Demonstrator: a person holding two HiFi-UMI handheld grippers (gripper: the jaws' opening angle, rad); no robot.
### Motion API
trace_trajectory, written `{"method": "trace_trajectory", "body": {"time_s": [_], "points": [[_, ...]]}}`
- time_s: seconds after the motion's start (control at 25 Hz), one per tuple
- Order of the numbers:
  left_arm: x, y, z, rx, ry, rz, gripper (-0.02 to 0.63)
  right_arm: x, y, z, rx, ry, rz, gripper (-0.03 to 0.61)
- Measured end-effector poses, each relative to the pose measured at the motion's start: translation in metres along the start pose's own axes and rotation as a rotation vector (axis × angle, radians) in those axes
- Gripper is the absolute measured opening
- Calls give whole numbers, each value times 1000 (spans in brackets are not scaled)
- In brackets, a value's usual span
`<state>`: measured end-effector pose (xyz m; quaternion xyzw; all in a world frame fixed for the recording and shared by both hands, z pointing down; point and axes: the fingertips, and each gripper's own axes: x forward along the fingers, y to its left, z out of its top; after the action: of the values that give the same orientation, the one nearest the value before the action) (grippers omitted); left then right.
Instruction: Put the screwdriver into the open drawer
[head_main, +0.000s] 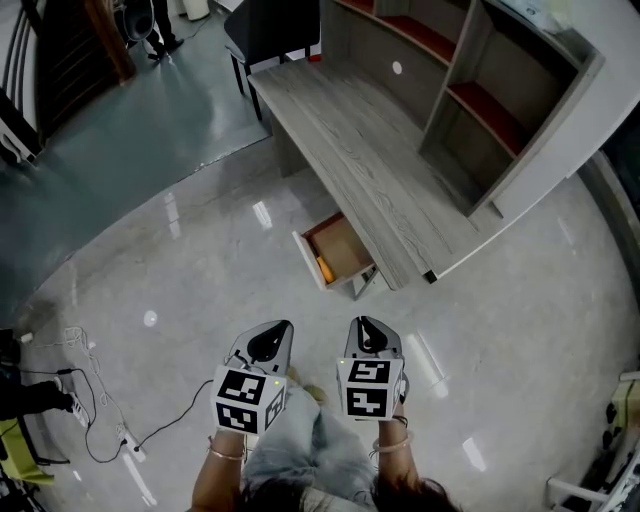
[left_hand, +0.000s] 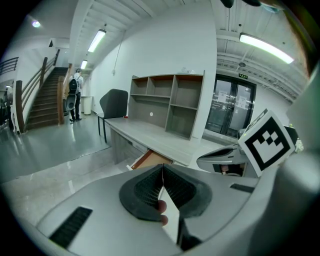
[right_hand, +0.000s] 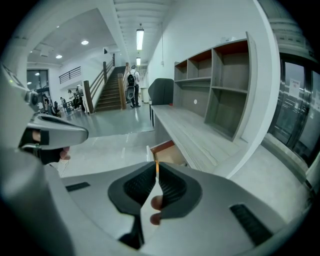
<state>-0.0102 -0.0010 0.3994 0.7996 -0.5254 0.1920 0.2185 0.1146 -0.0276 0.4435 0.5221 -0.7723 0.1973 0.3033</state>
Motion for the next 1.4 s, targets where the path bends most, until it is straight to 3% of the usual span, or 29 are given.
{"method": "trace_trajectory", "body": {"time_s": [0.72, 1.4], "points": [[-26, -25, 51, 101, -59, -61, 18, -51, 12, 52, 4, -120, -7, 37], [-97, -34, 90, 157, -145, -115, 18, -130, 45, 98, 2, -255, -54, 35]]}}
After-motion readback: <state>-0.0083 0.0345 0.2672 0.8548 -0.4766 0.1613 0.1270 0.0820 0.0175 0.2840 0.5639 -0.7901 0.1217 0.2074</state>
